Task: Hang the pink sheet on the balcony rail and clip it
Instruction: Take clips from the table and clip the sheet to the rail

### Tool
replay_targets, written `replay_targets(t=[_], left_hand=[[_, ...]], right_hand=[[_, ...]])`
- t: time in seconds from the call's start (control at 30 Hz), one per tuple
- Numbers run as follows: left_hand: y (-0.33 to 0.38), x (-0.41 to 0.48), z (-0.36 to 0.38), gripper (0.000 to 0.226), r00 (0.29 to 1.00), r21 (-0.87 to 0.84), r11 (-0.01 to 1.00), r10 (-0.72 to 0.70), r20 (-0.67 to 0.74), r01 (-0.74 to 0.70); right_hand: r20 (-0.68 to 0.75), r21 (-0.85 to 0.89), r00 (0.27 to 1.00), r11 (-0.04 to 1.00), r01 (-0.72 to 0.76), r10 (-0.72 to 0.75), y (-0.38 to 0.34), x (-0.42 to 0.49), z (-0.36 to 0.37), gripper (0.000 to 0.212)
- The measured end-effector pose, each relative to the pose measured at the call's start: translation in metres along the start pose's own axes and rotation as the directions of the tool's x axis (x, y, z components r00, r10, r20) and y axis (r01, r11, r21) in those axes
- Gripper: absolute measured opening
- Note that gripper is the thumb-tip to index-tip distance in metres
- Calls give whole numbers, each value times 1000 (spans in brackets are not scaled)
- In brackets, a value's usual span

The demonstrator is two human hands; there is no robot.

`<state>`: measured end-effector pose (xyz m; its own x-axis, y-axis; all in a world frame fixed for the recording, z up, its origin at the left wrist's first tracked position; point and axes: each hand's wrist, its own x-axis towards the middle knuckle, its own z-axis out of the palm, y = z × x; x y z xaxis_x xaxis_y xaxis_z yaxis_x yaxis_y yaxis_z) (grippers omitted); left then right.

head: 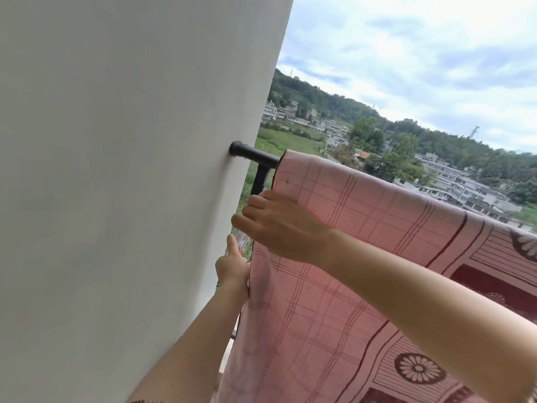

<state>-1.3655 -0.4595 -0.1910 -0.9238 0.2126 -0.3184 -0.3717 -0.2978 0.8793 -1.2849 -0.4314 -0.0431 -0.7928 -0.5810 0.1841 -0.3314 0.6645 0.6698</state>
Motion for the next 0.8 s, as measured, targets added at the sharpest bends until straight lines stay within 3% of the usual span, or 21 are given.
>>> replay_targets(t=[0.1, 0.23, 0.37, 0.53, 0.7, 0.8], left_hand=[[4, 8, -2, 52, 1000, -92, 995, 26, -15, -28], [-16, 11, -7, 53, 998, -104, 993, -51, 39, 55], [-23, 7, -14, 48, 991, -122, 984, -131, 12, 132], [-22, 12, -17, 55, 995, -72, 992, -100, 12, 101], [-24, 13, -18, 56, 999, -83, 995, -45, 23, 47], [-23, 10, -18, 51, 1000, -98, 995, -25, 4, 25]], right_hand=[[22, -26, 999, 999, -29, 30, 5, 9, -5, 25], [196, -90, 980, 996, -15, 32, 2, 7, 5, 21], [322, -48, 945, 996, 73, -54, -1, 6, 5, 15], [419, 41, 908, 999, -8, -10, -3, 10, -6, 19], [435, 32, 900, 999, -37, 20, 1, 22, -14, 14], [421, -133, 905, 991, -2, 58, 2, 28, -13, 17]])
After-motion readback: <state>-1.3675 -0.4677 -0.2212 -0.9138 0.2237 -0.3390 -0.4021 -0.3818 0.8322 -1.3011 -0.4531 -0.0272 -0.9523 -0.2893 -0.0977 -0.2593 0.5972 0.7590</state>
